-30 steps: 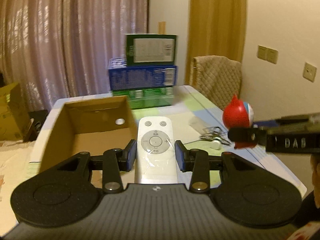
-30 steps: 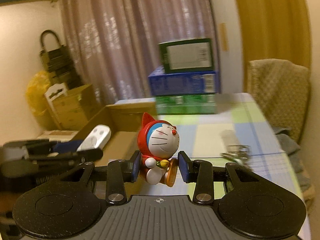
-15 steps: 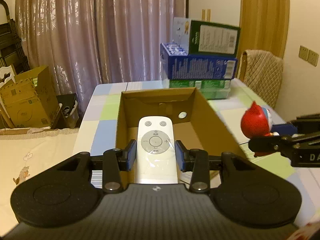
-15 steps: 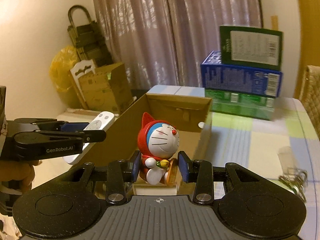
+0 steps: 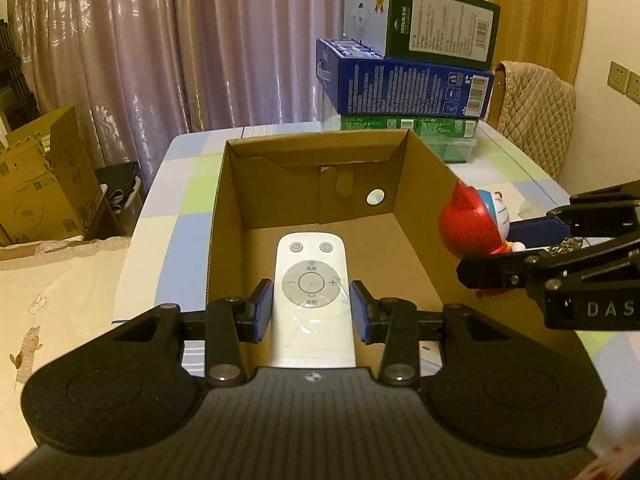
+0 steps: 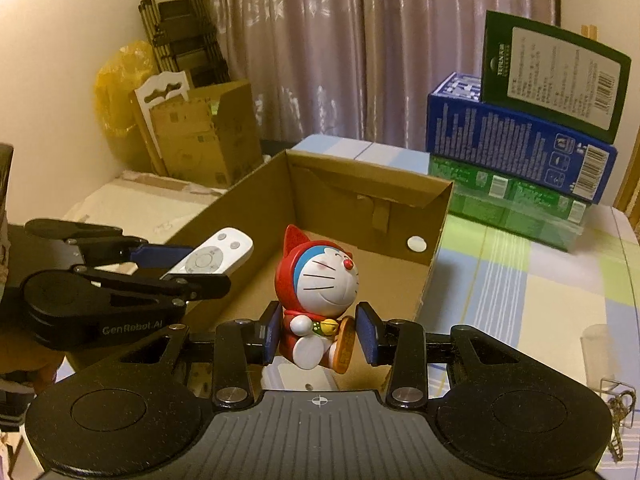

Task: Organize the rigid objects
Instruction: 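Carry the remote with the left gripper while the right carries the figure over the box, then open the left gripper to drop the remote while the right drops the figure into the box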

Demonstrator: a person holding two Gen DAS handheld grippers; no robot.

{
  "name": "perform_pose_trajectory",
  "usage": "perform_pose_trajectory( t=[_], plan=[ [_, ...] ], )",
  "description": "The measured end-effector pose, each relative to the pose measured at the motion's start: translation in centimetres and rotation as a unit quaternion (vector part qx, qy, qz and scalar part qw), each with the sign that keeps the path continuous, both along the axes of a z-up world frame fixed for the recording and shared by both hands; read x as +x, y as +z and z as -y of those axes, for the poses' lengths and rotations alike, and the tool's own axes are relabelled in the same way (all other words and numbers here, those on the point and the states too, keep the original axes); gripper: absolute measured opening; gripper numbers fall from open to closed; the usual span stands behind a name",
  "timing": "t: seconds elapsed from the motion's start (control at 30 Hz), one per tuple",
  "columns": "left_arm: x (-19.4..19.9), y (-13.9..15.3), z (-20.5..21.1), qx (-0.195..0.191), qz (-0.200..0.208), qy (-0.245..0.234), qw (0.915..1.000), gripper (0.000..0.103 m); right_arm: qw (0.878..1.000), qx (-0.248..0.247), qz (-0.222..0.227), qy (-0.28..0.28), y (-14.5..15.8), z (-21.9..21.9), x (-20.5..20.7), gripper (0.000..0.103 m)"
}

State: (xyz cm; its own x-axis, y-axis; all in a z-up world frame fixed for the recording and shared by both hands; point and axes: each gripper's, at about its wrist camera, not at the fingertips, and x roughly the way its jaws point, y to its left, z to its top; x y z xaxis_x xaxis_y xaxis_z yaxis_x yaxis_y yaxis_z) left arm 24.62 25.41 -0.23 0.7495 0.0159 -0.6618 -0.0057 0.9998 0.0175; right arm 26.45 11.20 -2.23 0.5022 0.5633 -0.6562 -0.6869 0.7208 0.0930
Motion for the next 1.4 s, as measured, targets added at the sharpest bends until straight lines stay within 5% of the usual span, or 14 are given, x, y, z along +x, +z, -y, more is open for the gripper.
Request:
perform_pose_trajectory(
  t=[0.37,1.4],
  plan=[
    [1.0,-1.3,-0.6,-0.007,-0.012,0.001,0.9999,0.036,1.000,-0.010,0.004,0.001,-0.6,-0.5,0.6,0.037],
    [-1.5,1.5,-1.0,-0.019,0.026,0.020,0.9993,0.040,0.998,-0.043,0.042,-0.019,0.1,0.4,-0.5,0.037]
  ],
)
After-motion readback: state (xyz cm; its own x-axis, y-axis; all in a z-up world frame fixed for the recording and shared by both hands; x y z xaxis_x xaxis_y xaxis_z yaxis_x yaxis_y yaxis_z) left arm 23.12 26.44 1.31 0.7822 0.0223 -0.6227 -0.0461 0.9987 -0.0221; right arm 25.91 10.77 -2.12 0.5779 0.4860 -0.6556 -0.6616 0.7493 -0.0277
